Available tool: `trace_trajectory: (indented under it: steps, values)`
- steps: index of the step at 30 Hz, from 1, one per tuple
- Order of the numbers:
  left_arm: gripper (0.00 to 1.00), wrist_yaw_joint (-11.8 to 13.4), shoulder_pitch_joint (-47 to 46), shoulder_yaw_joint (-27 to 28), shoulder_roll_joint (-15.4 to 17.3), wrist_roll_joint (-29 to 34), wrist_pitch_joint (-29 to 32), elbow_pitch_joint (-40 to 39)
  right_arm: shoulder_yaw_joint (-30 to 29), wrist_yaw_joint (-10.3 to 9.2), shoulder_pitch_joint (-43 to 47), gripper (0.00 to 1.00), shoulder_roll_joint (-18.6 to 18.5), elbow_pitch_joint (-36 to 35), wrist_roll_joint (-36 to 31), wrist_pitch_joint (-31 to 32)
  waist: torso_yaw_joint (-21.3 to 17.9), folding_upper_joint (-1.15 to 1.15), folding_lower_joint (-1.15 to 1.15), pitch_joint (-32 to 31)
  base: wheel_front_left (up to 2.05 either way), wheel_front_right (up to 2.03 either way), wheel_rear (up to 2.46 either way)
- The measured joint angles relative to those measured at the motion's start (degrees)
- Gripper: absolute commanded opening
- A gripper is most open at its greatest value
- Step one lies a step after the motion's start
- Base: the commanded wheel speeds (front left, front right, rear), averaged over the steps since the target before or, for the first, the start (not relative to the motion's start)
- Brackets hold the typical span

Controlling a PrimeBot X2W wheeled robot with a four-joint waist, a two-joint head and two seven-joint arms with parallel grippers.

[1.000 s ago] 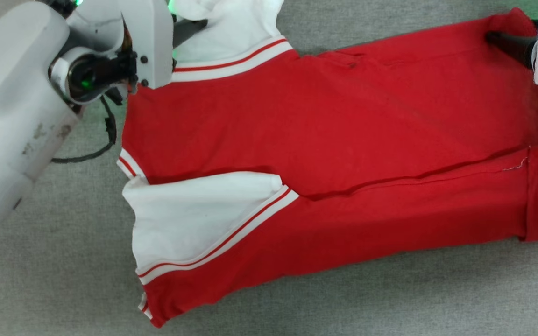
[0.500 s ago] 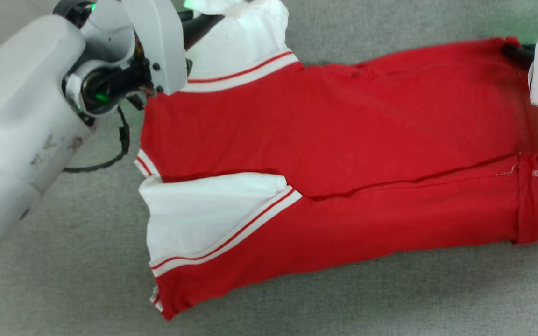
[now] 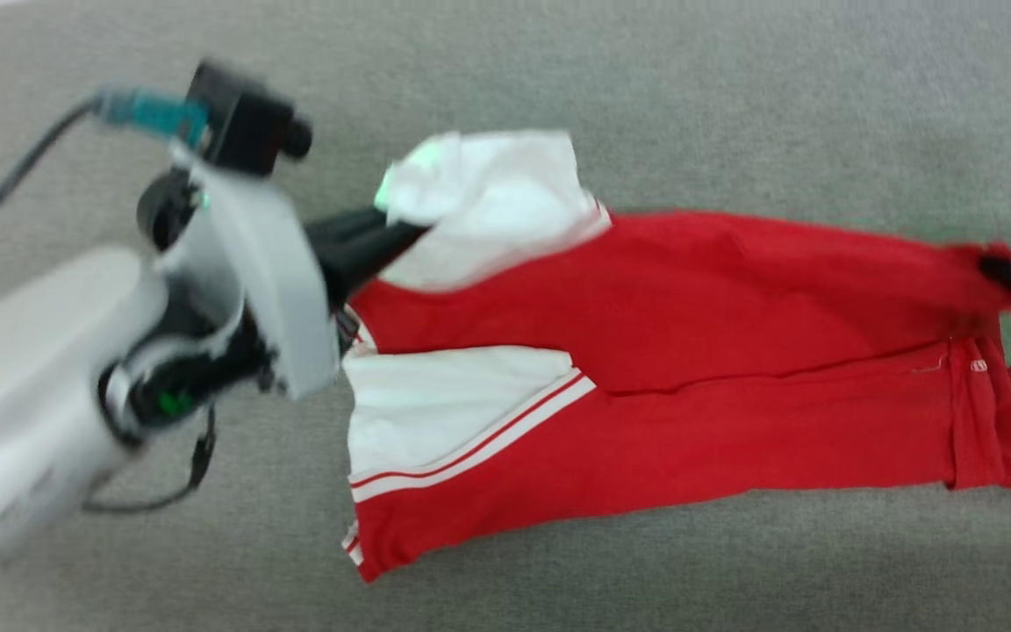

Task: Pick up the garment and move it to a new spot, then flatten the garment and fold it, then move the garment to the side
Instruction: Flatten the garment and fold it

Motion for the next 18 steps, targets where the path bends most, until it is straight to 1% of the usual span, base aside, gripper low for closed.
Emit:
trace_trajectory:
  steps: [3,6,8,11,14,16,18]
  values:
    - [0.0,0.0,4.2,-0.3,3.4,0.3,-4.6,-4.3,-3.0,0.0,7.0,0.0,-2.0,-4.4,1.1,0.0,0.9,0.0,0.0,-1.3,0.0,0.0,0.0]
    - [0.0,0.0,9.6,-1.0,6.4,1.1,-8.6,-7.7,-6.0,0.0,13.8,0.0,-2.4,-7.5,1.4,-0.1,1.4,0.0,0.0,-2.3,0.0,0.0,0.0]
    - [0.0,0.1,13.1,-1.5,7.7,1.2,-10.6,-9.2,-8.3,0.0,17.7,0.0,-2.4,-8.7,1.5,-0.1,1.7,0.0,0.0,-2.7,0.0,0.0,0.0]
    - [0.0,0.3,17.8,-1.9,7.7,0.9,-13.3,-10.3,-11.6,0.0,22.9,0.0,-1.9,-10.3,1.5,-0.2,2.2,0.0,0.0,-2.7,0.0,0.0,0.0]
    - [0.0,0.9,21.9,-2.3,7.5,0.8,-15.0,-10.2,-13.9,0.0,26.2,0.0,0.0,-11.5,0.8,-0.1,2.3,0.0,0.0,-2.4,0.0,0.0,0.0]
    - [0.0,1.2,23.9,-2.4,6.6,0.9,-16.2,-8.9,-15.0,0.0,27.0,0.0,1.6,-11.7,-0.1,-0.1,2.3,0.0,0.0,-2.1,0.0,0.0,0.0]
    - [0.0,1.3,25.3,-2.6,5.1,1.0,-16.9,-6.9,-15.8,0.0,27.5,0.0,3.2,-11.2,-1.5,-0.5,2.4,0.0,0.0,-1.9,0.0,0.0,0.0]
